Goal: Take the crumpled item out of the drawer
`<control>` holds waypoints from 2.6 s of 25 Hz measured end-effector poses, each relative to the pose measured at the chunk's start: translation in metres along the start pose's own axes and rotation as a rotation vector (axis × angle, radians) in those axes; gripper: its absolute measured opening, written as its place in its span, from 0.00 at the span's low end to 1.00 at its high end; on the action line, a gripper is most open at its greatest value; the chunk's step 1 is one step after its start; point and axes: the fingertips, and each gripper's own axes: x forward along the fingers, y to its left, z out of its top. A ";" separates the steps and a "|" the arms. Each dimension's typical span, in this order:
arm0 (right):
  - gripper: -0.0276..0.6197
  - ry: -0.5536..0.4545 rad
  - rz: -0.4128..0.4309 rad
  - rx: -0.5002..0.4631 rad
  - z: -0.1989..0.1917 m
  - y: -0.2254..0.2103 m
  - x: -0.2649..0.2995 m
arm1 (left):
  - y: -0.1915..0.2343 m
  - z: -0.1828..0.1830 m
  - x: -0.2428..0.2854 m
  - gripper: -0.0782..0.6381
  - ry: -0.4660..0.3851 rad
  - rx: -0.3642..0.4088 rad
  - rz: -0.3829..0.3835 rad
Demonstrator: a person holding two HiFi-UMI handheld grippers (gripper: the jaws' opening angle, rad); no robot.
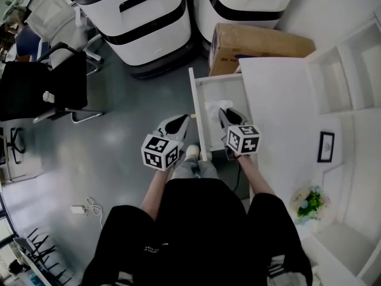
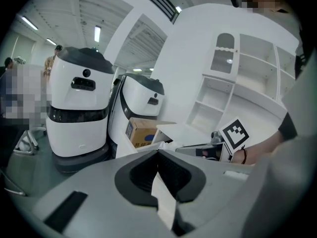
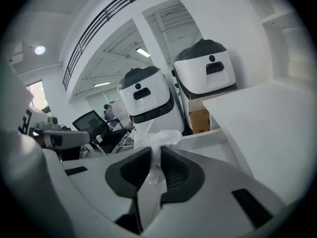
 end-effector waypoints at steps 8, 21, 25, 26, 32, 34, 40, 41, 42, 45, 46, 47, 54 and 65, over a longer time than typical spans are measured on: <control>0.12 -0.146 0.046 -0.023 0.042 0.017 -0.043 | -0.019 0.031 -0.022 0.10 -0.086 0.038 -0.015; 0.12 -0.312 0.096 -0.111 0.102 0.032 -0.105 | -0.032 0.080 -0.057 0.10 -0.222 0.107 0.003; 0.12 -0.361 0.094 -0.127 0.121 0.035 -0.123 | -0.031 0.096 -0.067 0.11 -0.255 0.115 0.009; 0.12 -0.370 0.091 -0.135 0.125 0.035 -0.127 | -0.030 0.099 -0.069 0.11 -0.265 0.117 0.013; 0.12 -0.451 0.113 -0.111 0.147 0.035 -0.147 | -0.029 0.120 -0.083 0.11 -0.318 0.150 0.038; 0.12 -0.472 0.113 -0.125 0.154 0.036 -0.152 | -0.030 0.126 -0.087 0.10 -0.330 0.170 0.040; 0.12 -0.531 0.108 -0.161 0.168 0.042 -0.165 | -0.032 0.146 -0.098 0.10 -0.389 0.214 0.061; 0.12 -0.540 0.105 -0.167 0.170 0.043 -0.167 | -0.031 0.149 -0.101 0.11 -0.402 0.217 0.065; 0.12 -0.548 0.101 -0.173 0.172 0.043 -0.169 | -0.031 0.152 -0.102 0.10 -0.413 0.219 0.070; 0.12 -0.566 0.086 -0.189 0.177 0.042 -0.172 | -0.030 0.161 -0.107 0.10 -0.437 0.228 0.083; 0.12 -0.570 0.084 -0.193 0.178 0.042 -0.173 | -0.029 0.163 -0.109 0.11 -0.441 0.231 0.088; 0.12 -0.573 0.082 -0.194 0.179 0.042 -0.173 | -0.029 0.165 -0.110 0.11 -0.444 0.234 0.091; 0.12 -0.586 0.060 -0.218 0.181 0.043 -0.175 | -0.024 0.169 -0.117 0.11 -0.459 0.243 0.114; 0.11 -0.594 0.027 -0.239 0.182 0.037 -0.177 | -0.019 0.168 -0.116 0.11 -0.452 0.244 0.140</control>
